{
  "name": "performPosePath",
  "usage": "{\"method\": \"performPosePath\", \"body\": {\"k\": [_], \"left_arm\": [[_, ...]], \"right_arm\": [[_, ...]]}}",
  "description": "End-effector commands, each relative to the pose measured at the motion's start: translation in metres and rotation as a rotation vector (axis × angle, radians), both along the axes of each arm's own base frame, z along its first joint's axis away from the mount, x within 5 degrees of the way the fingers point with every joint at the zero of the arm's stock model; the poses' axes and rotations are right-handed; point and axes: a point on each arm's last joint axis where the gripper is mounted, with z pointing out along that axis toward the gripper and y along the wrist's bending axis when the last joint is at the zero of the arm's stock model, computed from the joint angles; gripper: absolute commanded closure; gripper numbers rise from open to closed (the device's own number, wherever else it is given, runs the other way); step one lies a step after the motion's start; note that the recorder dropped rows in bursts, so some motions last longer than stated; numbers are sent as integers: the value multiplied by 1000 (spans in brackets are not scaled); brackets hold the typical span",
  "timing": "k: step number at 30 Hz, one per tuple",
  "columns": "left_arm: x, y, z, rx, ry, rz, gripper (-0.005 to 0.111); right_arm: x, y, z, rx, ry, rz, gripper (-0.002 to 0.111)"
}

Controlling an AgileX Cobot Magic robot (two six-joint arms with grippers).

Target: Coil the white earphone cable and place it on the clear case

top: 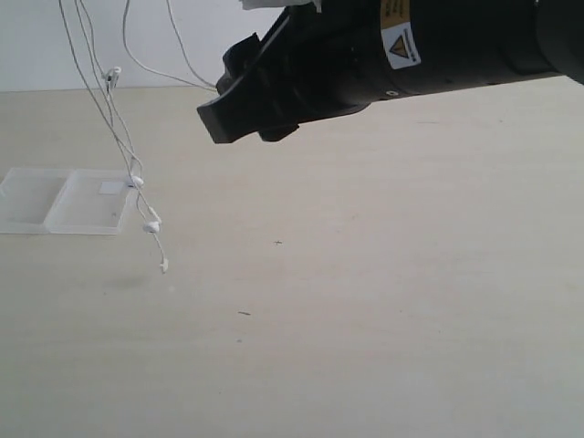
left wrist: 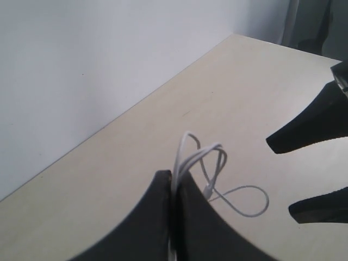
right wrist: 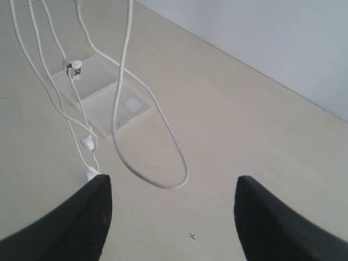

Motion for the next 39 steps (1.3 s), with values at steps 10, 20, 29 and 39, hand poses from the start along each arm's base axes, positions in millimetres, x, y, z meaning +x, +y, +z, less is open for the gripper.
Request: {"method": "performPosePath", "body": {"k": [10,20,29,39], "left_arm": [[0,0,5,-24,-10,8,107],[0,0,5,-29,-9,8,107],[0,0,5,-29,-9,8,107],[0,0,5,-31,-8,6,107]], "right_arm": [[0,-2,1,3,-7,-3,47],[0,-2,1,4,-5,-4,47],[0,-2,1,4,-5,-4,47],[0,-2,0,4,8,-17,47]]}}
